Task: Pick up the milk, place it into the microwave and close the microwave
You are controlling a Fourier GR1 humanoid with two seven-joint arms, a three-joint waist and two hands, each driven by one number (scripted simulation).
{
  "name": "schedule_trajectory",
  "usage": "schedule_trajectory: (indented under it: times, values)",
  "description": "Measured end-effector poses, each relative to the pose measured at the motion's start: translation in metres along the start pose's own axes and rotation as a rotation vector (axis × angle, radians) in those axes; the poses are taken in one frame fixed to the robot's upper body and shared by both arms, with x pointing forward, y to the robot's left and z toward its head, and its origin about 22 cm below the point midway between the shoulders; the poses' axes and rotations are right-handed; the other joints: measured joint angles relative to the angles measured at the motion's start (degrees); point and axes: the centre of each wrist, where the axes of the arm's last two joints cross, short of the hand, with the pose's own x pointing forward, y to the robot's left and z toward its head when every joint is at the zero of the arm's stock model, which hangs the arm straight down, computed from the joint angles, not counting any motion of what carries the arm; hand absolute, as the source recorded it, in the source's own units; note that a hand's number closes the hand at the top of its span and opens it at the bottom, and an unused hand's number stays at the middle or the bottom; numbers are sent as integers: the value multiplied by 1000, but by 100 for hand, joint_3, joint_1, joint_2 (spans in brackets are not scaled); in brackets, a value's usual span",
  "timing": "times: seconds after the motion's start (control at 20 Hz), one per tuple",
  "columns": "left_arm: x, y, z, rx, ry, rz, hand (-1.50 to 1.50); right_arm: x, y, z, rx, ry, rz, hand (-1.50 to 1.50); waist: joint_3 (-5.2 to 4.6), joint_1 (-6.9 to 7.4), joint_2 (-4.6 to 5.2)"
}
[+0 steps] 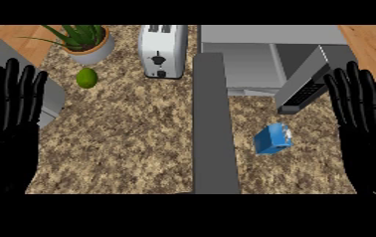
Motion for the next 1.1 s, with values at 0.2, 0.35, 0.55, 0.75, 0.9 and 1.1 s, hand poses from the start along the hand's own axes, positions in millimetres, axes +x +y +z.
schedule_trajectory:
  times: [0.2, 0.35, 0.55, 0.75, 0.9, 1.1]
  values:
    - [-8, 10, -2, -34, 2, 2, -150, 13, 1, 0, -71, 7, 61, -150, 67, -25, 96]
    - [-14, 14, -10, -77, 42, 48, -150, 21, 9, 2, -138, 24, 95, -150, 85, -50, 127]
    - [-12, 25, -3, -100, 98, 167, -150, 36, 22, 11, -167, 48, 78, -150, 99, -25, 137]
    - [-2, 38, 14, -109, 120, 212, -150, 41, 31, 19, -201, 69, 80, -150, 105, -4, 140]
    - [9, 45, 30, -114, 132, 229, -150, 42, 39, 23, -228, 96, 96, -150, 107, 10, 141]
    - [20, 55, 46, -120, 141, 234, -150, 33, 43, 24, -261, 135, 126, -150, 109, 21, 146]
